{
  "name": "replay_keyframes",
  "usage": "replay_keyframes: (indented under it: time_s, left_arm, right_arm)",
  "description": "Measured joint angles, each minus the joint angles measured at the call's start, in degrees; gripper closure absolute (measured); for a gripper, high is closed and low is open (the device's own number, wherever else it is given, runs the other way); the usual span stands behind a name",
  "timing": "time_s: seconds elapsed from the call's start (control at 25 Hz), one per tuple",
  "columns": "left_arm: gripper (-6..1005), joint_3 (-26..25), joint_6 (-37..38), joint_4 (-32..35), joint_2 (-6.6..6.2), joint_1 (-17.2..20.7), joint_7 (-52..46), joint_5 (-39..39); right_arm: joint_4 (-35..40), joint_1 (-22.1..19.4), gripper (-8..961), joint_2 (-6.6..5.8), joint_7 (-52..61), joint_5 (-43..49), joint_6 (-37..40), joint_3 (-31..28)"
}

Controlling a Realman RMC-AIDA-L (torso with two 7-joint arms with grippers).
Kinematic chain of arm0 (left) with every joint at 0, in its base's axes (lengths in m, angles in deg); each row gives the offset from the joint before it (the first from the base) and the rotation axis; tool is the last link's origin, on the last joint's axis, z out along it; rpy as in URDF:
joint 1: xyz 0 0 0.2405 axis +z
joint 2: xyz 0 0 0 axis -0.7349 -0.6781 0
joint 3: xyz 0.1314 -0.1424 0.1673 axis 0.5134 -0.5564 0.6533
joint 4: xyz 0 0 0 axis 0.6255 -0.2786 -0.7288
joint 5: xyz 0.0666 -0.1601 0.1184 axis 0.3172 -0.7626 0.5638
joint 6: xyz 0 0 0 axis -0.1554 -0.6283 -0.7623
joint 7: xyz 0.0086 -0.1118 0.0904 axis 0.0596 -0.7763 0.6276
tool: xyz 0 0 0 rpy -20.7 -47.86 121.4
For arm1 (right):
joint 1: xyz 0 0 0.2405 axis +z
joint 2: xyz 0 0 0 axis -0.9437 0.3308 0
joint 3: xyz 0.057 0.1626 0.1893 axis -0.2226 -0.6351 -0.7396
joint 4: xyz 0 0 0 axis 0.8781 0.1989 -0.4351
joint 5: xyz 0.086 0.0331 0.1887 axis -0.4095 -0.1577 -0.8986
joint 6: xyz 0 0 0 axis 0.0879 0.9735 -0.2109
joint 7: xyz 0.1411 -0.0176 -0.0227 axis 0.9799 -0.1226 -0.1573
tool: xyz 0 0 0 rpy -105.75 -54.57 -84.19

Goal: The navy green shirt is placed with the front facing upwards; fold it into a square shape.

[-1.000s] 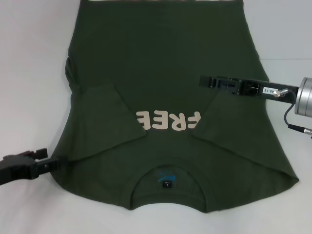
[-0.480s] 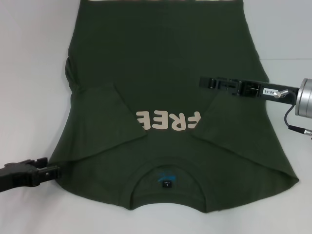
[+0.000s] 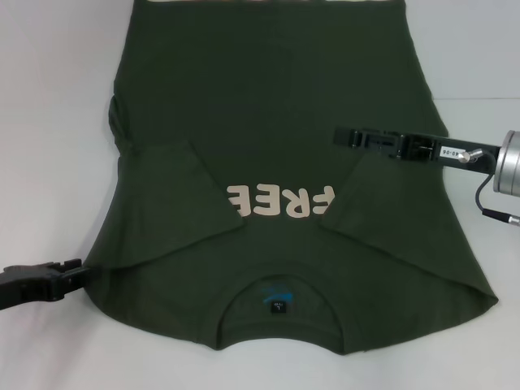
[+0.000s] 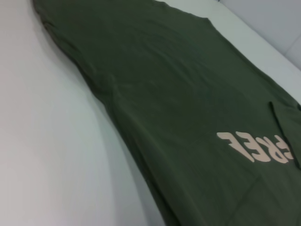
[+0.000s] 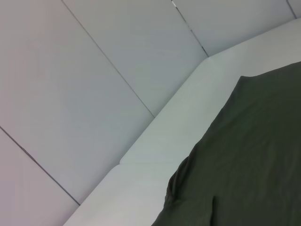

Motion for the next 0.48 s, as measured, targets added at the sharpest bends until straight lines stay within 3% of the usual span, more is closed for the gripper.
replay_keyframes:
  time_s: [0.4, 0.48]
  left_arm:
    - [832, 0.95, 0.06, 0.05, -0.06, -0.59, -0.45, 0.86]
    - [863, 1.28, 0.12, 0.24, -0.08, -0.62, -0.61, 0.87]
  right_arm:
    - [0.0, -0.25, 51, -0.69, 0.85, 0.73, 0.14, 0.09]
    - [0.0, -0.38, 51, -0.81, 0.89, 0.99, 0.42, 0.09]
